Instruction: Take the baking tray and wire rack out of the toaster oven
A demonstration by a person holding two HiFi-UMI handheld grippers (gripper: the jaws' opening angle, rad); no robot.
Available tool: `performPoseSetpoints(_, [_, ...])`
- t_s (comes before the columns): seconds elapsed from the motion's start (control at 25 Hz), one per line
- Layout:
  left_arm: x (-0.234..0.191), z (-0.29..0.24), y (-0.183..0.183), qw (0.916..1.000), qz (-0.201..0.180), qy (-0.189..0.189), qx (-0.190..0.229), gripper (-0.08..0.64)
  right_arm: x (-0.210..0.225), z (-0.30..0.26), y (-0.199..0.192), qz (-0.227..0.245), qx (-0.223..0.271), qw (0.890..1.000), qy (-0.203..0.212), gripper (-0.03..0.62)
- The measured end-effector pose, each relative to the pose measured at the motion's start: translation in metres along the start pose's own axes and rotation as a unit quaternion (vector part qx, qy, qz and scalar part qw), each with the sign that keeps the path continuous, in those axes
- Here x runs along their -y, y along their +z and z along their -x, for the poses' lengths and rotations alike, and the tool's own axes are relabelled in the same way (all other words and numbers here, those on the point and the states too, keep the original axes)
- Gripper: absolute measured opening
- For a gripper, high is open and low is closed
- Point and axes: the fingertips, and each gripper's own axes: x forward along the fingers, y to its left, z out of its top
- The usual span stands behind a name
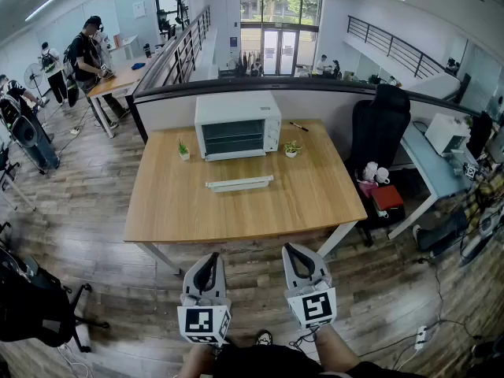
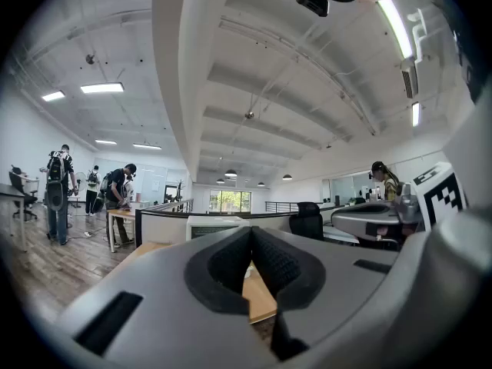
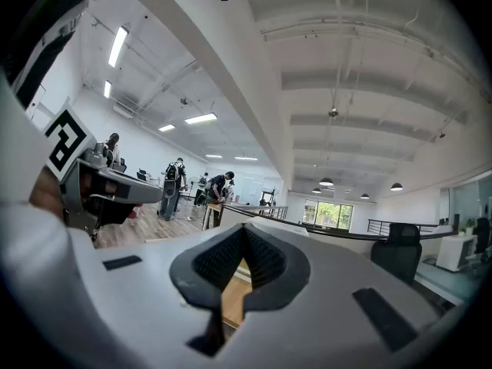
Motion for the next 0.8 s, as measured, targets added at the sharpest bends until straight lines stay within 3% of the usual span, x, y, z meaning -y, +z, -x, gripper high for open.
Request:
performPoseSetpoints(0.16, [0.014,-0.012,-0.012,0.9998,-0.009,0.005,-0.017,0.023,0.012,-0.001,-0.01,-0.009,0.0,1.0,0.01,0.008])
performPoseSetpoints(0.24, [0.021,-0.014,-0.028,0.9993,0.004,0.01,-0.037,0.023,0.015,0.002,-0.019,-0.02,-0.004,1.0,0.017,0.008])
performPoseSetpoints(0.44, [0.036,-0.017,-0.043,0.9981,0.036,0.004,-0.05,0.023,0.027,0.008,-0.04,-0.071,0.009,0.997,0.025,0.008])
performPoseSetpoints(0.56, [0.037,-0.027,-0.042,0.998,0.036,0.008,-0.051,0.025,0.035,0.007,-0.047,-0.113,0.023,0.993,0.03,0.011])
performPoseSetpoints(0.64, [0.034,-0.035,-0.049,0.997,0.041,0.019,-0.062,0.026,0.04,0.004,-0.052,-0.141,0.022,0.989,0.038,0.084])
performPoseSetpoints(0.8, [0.03,-0.048,-0.076,0.9903,0.108,0.014,-0.087,0.029,0.047,-0.003,-0.074,-0.199,0.011,0.979,0.051,0.196])
